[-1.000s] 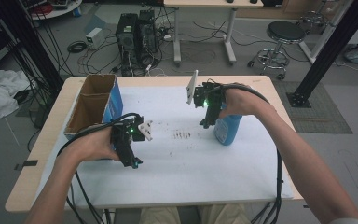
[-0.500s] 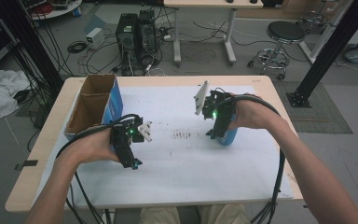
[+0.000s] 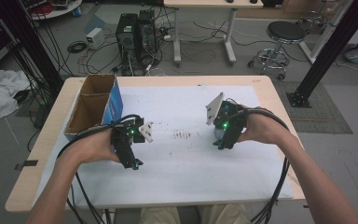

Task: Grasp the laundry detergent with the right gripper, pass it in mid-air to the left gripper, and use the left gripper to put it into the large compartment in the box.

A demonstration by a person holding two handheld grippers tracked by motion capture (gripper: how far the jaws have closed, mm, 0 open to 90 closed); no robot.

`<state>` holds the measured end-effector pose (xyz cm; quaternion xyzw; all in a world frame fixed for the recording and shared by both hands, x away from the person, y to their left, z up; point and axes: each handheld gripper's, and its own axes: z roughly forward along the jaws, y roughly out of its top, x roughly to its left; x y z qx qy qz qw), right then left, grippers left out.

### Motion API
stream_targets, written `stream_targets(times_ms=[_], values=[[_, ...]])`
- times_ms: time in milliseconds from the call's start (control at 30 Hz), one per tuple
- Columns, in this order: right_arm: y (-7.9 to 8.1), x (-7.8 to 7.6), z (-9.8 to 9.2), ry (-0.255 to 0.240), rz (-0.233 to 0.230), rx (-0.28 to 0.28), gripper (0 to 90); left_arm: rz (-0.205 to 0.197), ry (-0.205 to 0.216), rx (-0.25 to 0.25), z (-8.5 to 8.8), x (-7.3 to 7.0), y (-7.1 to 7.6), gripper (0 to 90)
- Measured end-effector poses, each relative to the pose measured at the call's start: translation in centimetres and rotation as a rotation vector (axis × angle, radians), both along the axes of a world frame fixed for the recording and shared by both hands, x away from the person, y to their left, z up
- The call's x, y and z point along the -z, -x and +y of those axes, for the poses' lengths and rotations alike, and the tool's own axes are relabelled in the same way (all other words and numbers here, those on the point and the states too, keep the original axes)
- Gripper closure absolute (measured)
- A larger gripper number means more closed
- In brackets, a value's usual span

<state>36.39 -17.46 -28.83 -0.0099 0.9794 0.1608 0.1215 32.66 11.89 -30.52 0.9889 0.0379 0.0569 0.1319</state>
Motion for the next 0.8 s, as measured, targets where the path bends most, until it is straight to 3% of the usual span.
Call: stream_targets(times_ms=[433,800], values=[[1.6,0.5,-2.9,-0.056,0.008,0.045,13.0,0.008,0.003,-0.003,0.1,0.1,-0.3,14.8],[1.1,0.4,-6.2,0.026,0.059,0.183,13.0,0.014,0.004,0.000,-0.2,0.2,-0.4,14.8]])
